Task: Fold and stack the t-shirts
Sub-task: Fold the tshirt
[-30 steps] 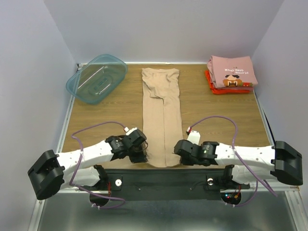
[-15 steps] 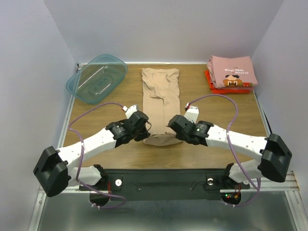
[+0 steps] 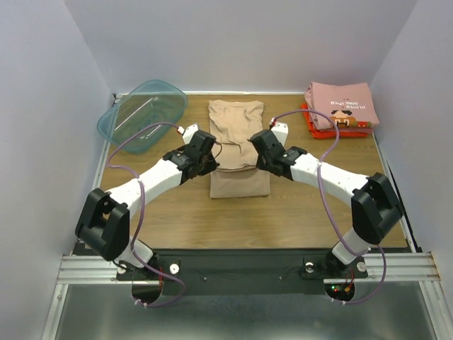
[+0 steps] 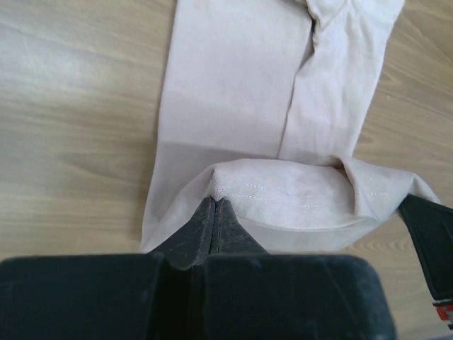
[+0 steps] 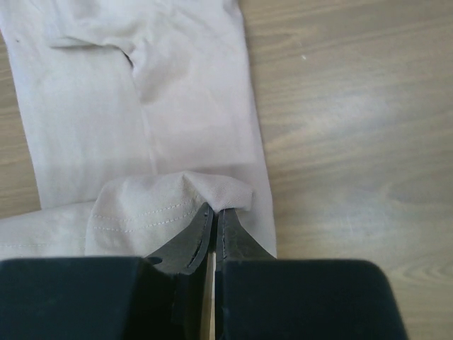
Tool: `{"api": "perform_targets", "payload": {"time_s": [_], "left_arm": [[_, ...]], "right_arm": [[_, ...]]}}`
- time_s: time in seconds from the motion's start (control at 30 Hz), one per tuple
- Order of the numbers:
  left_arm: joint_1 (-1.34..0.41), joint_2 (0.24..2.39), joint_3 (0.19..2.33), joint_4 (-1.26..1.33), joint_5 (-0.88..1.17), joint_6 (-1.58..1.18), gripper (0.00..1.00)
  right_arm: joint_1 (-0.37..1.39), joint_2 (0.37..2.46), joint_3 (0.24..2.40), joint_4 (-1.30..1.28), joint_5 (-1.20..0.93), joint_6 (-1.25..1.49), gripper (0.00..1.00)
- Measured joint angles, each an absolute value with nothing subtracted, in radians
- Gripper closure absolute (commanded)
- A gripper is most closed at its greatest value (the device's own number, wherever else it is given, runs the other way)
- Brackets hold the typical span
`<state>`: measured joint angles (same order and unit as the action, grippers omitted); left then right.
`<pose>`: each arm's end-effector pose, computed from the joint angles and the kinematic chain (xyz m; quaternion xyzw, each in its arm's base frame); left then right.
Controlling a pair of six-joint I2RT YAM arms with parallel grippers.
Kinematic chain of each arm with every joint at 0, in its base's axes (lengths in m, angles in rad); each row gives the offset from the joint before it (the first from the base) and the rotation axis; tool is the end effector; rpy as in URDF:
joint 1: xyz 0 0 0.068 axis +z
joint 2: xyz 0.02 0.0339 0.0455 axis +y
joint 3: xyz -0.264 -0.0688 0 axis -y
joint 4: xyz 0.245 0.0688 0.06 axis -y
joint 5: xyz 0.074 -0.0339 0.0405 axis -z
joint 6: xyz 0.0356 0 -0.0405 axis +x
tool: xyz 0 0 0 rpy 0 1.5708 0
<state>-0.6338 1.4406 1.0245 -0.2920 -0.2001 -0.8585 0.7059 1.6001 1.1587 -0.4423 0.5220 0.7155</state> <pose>0.2594 -0.1819 0.2603 -0.1428 0.8935 -0.2158 0.3671 0.2713 0.2080 0.2459 0.0913 0.9092 0.0281 0.4051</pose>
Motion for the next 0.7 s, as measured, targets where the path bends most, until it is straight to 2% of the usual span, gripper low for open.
{"api": "perform_targets", "payload": {"time_s": [0.6,0.63,0.67,0.7], "left_arm": [[-0.476,1.754,1.209,-0.253,-0.165,-0.769,1.0],[-0.47,1.77,1.221,-0.25,-0.16,-0.761,0.96],[-0.465,1.785,1.231,-0.248,-0.154,-0.754,0.72],[-0.462,1.796,1.238,-0.245,-0.148,-0.746,0.62]], "right_arm": [[0.545,1.921,1.395,-0.334,0.342,0.589,0.99],[0.541,1.931,1.401,-0.331,0.338,0.586,0.97],[0.536,1.942,1.408,-0.328,0.334,0.583,0.94],[0.533,1.951,1.411,-0.328,0.329,0.58,0.9]]}}
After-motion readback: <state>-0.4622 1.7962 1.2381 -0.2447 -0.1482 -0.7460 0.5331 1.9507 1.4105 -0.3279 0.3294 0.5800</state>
